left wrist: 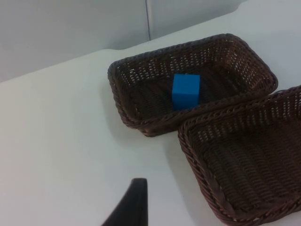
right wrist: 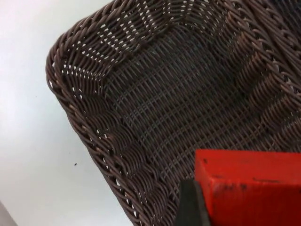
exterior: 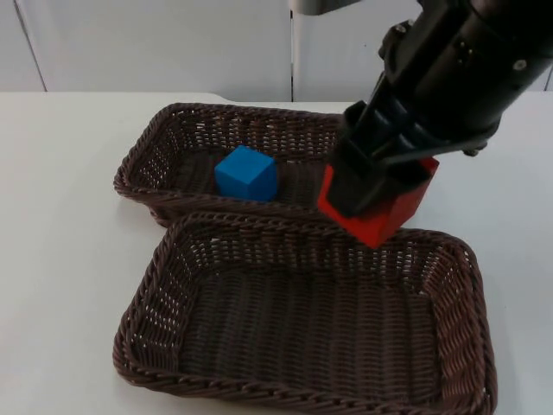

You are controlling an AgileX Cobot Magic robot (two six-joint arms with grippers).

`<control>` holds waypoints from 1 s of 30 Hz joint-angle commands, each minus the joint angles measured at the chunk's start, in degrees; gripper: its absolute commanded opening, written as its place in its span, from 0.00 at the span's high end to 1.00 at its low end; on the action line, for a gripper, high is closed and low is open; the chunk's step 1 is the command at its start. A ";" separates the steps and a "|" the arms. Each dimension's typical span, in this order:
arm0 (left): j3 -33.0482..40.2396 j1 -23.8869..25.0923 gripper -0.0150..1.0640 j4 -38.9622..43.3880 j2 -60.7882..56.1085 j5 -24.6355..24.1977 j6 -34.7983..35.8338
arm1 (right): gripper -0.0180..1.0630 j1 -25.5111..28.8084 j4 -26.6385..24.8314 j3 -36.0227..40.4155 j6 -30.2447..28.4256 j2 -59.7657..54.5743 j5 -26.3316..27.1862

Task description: Pick up one cube with the left hand and place it into the upper basket. Pick up one cube with the right hand and place it into the lower basket.

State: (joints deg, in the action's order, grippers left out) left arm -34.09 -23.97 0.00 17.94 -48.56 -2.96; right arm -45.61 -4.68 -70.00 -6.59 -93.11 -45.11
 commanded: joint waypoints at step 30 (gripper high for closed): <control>0.20 0.05 0.09 0.00 -0.29 0.77 0.07 | 0.98 -0.40 -0.56 -0.38 -3.58 -14.61 8.73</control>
State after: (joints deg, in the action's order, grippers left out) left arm -34.09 -23.97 0.00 17.94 -48.44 -3.08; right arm -45.61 -5.01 -70.00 -9.78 -107.11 -37.86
